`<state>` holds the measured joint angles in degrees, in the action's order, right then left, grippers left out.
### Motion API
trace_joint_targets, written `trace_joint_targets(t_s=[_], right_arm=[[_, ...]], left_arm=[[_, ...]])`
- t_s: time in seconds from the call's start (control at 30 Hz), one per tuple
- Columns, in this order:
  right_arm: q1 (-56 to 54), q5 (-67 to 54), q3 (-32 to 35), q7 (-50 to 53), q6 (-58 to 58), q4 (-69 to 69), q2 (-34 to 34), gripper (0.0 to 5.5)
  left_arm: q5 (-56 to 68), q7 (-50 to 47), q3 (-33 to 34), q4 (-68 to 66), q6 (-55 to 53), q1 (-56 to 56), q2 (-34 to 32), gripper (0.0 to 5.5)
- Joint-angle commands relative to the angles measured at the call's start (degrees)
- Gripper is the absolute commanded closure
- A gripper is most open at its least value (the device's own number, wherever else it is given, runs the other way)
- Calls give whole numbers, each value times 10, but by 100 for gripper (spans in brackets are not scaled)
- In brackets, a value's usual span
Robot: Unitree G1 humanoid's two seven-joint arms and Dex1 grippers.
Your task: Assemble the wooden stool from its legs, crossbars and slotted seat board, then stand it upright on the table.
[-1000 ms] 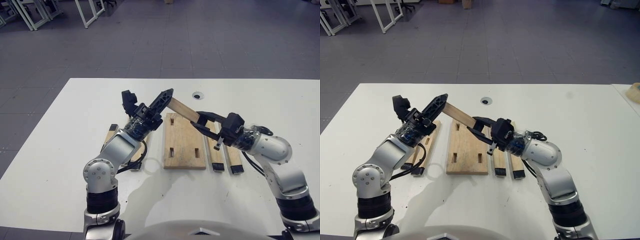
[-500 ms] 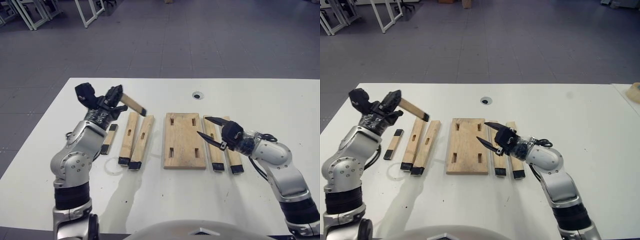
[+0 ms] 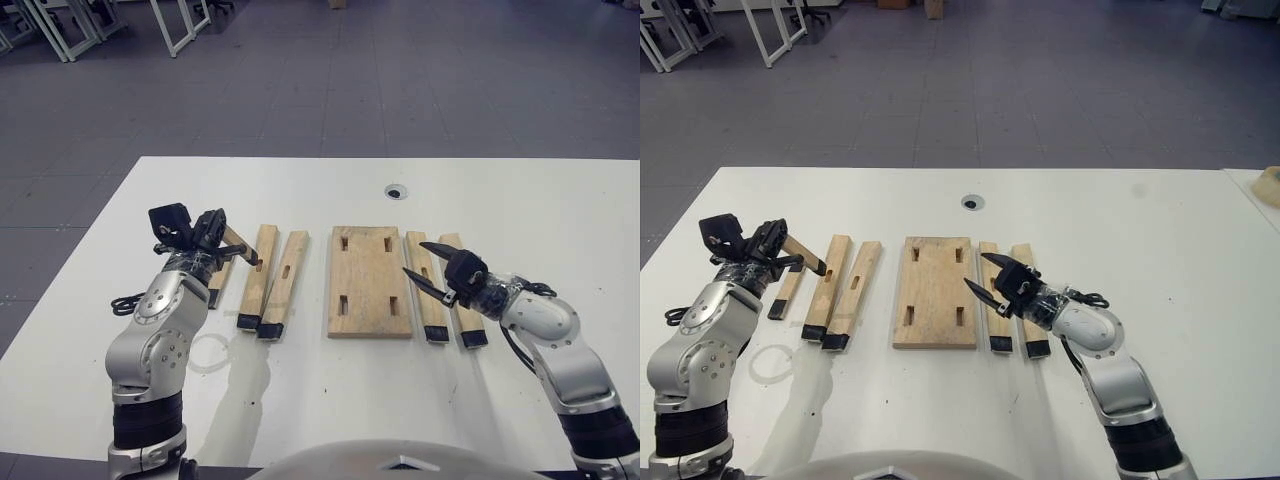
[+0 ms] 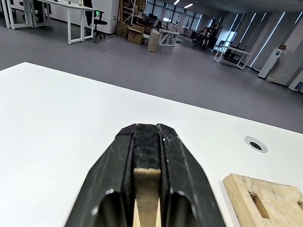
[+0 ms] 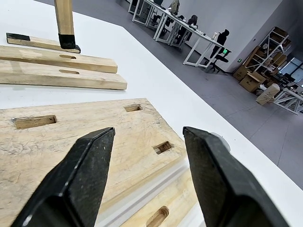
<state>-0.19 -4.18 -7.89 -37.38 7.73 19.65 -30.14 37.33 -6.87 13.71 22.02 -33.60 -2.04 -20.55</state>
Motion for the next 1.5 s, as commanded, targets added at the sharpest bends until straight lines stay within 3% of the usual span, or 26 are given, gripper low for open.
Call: trace_joint_targets(t_s=[0.03,0.43,0.57,0.9,1.1,1.5], right_arm=[[0,4,-3,-5,8,7,-7,286],[5,2,0,-8,11,12,-8,286],[4,3,-2,-8,13,12,-7,286],[-5,8,-7,-2,10,4,-1,286],[-9,8,-6,-1,8,-1,0,286],[-6,12,-8,6,8,1,2,286]], left_arm=[[-18,16,-2,-12,3,8,18,507],[-75,64,-12,-71,4,-1,25,507],[-91,83,-24,-105,-46,-9,4,507],[-133,70,-65,-154,-116,-2,29,507],[-173,89,-75,-200,-3,22,56,507],[-184,100,-76,-142,8,24,57,507]])
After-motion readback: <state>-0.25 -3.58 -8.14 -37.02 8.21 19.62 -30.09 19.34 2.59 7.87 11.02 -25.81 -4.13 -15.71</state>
